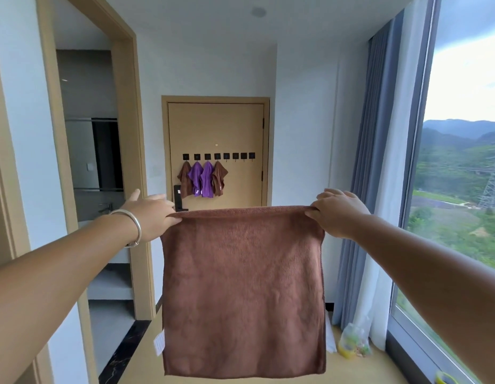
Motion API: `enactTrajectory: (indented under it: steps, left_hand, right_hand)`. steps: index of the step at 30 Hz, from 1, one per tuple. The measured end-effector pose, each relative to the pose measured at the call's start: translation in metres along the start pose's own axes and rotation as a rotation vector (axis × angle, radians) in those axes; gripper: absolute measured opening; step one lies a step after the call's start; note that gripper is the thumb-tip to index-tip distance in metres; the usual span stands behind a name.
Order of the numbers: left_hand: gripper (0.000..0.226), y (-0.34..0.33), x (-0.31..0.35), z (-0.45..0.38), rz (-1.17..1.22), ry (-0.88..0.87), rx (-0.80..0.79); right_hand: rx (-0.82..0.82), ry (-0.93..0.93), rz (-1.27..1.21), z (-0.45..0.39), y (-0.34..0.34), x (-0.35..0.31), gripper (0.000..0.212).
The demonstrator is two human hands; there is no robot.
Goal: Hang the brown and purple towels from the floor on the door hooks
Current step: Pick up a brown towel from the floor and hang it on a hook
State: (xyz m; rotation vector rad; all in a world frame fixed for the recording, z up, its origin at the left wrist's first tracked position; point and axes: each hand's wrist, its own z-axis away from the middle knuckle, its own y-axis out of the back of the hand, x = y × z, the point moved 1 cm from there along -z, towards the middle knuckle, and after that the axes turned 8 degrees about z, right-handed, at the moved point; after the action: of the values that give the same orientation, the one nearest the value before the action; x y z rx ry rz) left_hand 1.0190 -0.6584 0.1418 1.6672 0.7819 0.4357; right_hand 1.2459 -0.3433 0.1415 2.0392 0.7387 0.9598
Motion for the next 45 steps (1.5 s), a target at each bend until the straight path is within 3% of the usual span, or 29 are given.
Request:
enactTrajectory:
  steps: [10, 15, 28, 37, 45]
  left_hand:
    - [0.047, -0.037, -0.012, -0.140, -0.015, 0.065, -0.003]
    - [0.050, -0.053, -0.023, -0.203, -0.021, 0.090, -0.001]
    - [0.048, -0.110, -0.109, -0.371, 0.045, 0.049, 0.014]
    - [0.043, -0.148, -0.191, -0.502, 0.089, -0.012, 0.067]
    - [0.040, -0.182, -0.206, -0.589, 0.066, -0.043, 0.029]
  right_hand:
    - [0.000, 0.094, 0.044, -0.147, -0.081, 0.015, 0.037]
    - [-0.009, 0.099, 0.012, -0.216, -0.114, 0.015, 0.044]
    - [-0.028, 0.144, 0.046, -0.381, -0.184, -0.035, 0.040]
    - [-0.024, 0.079, 0.011, -0.495, -0.209, -0.075, 0.042]
    - [-0.050, 0.007, -0.065, -0.573, -0.266, -0.087, 0.049]
